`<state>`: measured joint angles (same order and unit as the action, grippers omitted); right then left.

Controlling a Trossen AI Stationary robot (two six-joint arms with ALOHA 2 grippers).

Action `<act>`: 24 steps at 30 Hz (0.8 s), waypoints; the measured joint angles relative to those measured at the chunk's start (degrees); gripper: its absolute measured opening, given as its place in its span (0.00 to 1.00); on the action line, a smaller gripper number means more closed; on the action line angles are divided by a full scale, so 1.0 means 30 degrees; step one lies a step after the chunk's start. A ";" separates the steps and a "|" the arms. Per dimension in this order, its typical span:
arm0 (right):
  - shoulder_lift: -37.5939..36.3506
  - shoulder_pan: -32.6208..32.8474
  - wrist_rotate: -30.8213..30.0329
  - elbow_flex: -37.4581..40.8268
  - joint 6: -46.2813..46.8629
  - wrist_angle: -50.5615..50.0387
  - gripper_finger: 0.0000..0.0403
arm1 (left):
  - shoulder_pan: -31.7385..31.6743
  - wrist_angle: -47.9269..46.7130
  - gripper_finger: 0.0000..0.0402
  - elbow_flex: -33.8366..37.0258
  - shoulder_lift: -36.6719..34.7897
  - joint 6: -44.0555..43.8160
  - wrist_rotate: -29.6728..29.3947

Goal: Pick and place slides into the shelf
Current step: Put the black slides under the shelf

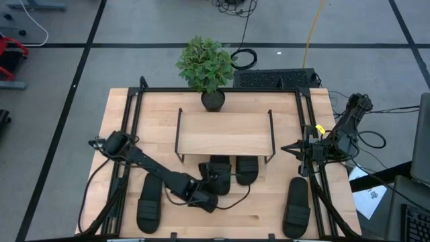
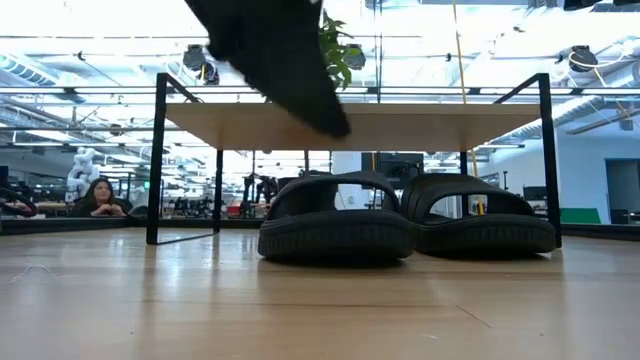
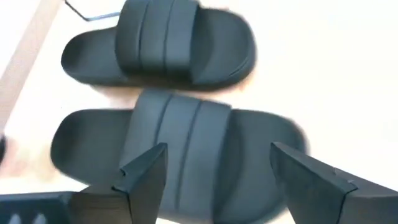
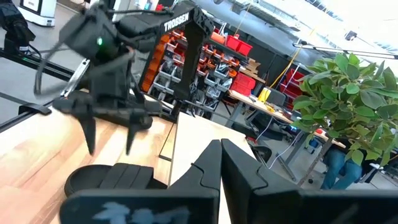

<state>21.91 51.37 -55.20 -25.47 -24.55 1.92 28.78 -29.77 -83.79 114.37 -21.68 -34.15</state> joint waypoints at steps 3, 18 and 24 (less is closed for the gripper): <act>0.0007 -0.0005 0.0000 0.0000 -0.0004 -0.0010 0.00 | 0.0571 0.0006 0.63 -0.0007 -0.0744 0.0054 0.1205; 0.0007 0.0001 -0.0015 0.0000 -0.0227 -0.0002 0.00 | 0.1659 0.3362 0.02 -0.0029 0.0441 0.1692 0.6998; 0.0007 -0.0001 -0.0007 0.0000 -0.0213 -0.0002 0.00 | 0.1127 0.3257 0.07 -0.0015 0.1541 0.0626 0.7381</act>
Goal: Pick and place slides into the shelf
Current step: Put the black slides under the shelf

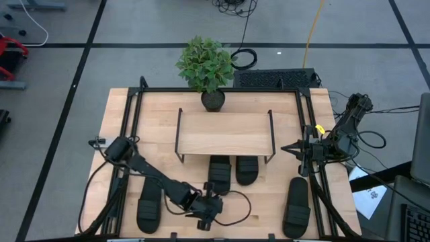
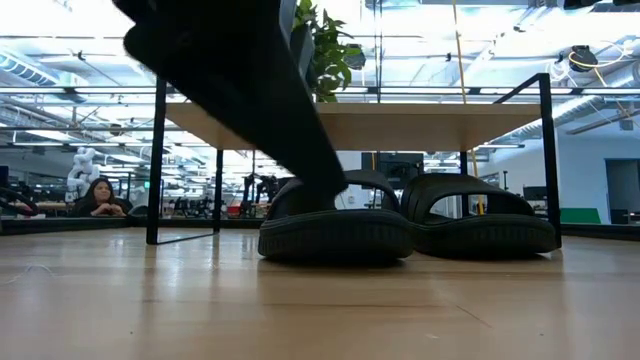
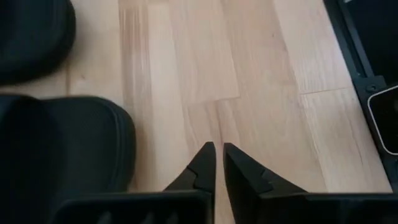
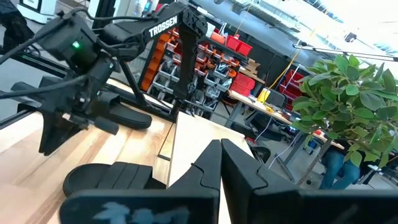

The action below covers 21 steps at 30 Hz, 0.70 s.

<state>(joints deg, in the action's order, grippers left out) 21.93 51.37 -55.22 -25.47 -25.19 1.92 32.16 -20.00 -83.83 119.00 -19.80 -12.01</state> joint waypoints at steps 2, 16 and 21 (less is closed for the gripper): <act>-0.0001 -0.0004 0.0000 0.0000 0.0007 -0.0001 0.00 | -0.0061 0.0129 0.09 0.0000 0.0208 -0.0628 -0.0036; -0.0007 0.0003 0.0007 0.0000 0.0015 -0.0001 0.00 | -0.0124 -0.0405 0.02 0.0000 0.0249 -0.1300 -0.2848; -0.0006 0.0000 0.0007 0.0000 0.0010 0.0000 0.00 | -0.0135 -0.0315 0.01 -0.0003 0.0458 -0.1542 -0.3053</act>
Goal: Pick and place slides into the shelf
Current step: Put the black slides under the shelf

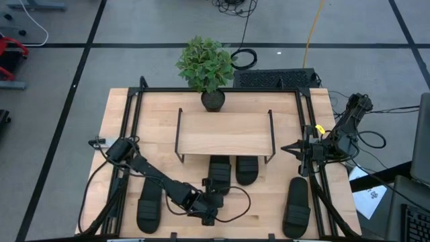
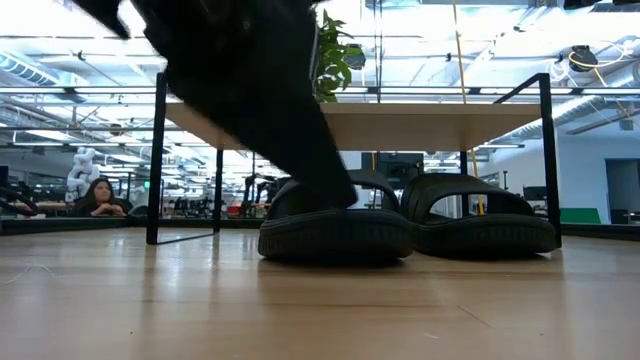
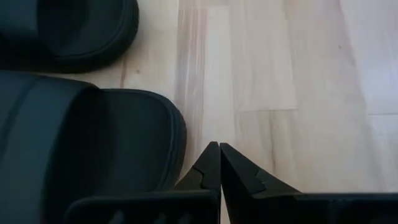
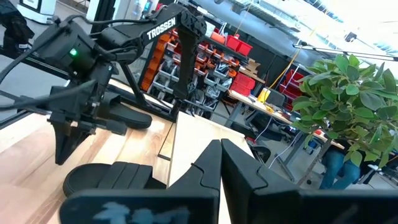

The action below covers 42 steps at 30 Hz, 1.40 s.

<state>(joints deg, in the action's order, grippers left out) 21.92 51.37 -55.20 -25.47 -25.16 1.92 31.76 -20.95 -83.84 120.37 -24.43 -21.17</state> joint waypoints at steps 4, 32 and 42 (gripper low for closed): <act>-0.0002 -0.0001 0.0000 0.0000 0.0004 0.0006 0.00 | -0.0076 0.0134 0.00 -0.0011 0.0748 -0.0112 0.0492; -0.0001 -0.0001 0.0000 0.0000 0.0004 0.0006 0.00 | -0.0552 -0.0560 0.00 0.0003 0.1393 0.0740 -0.1954; 0.0004 -0.0001 0.0007 0.0000 0.0051 0.0000 0.00 | 0.0083 -0.0105 0.00 -0.0011 0.0637 0.2593 -0.2391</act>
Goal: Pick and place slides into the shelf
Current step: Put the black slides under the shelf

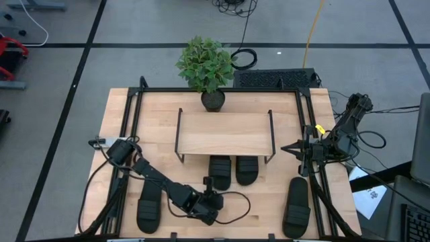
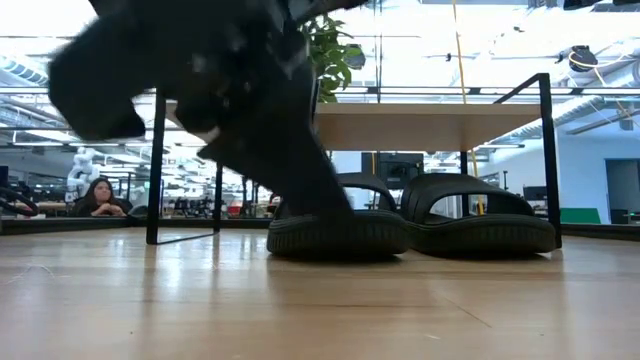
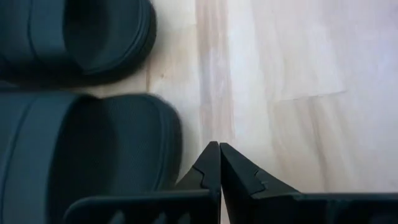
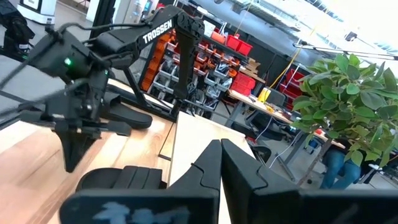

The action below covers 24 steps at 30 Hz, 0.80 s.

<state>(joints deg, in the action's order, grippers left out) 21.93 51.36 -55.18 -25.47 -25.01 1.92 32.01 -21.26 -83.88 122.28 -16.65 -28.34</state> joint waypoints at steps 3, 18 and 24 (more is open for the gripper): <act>-0.0006 -0.0003 0.0000 0.0000 0.0092 0.0006 0.00 | -0.0084 -0.0188 0.00 0.0022 0.0014 -0.0194 -0.0072; -0.0004 0.0003 0.0000 0.0000 0.0093 0.0006 0.00 | -0.0400 -0.0975 0.00 0.0015 0.0043 -0.0989 -0.0953; -0.0006 0.0004 0.0000 0.0000 0.0092 0.0006 0.00 | -0.0248 -0.0693 0.00 0.0007 -0.0007 -0.0179 -0.0847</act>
<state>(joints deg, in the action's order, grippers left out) 21.91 51.37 -55.18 -25.47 -24.73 1.93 31.26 -23.34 -83.85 122.26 -17.19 -30.88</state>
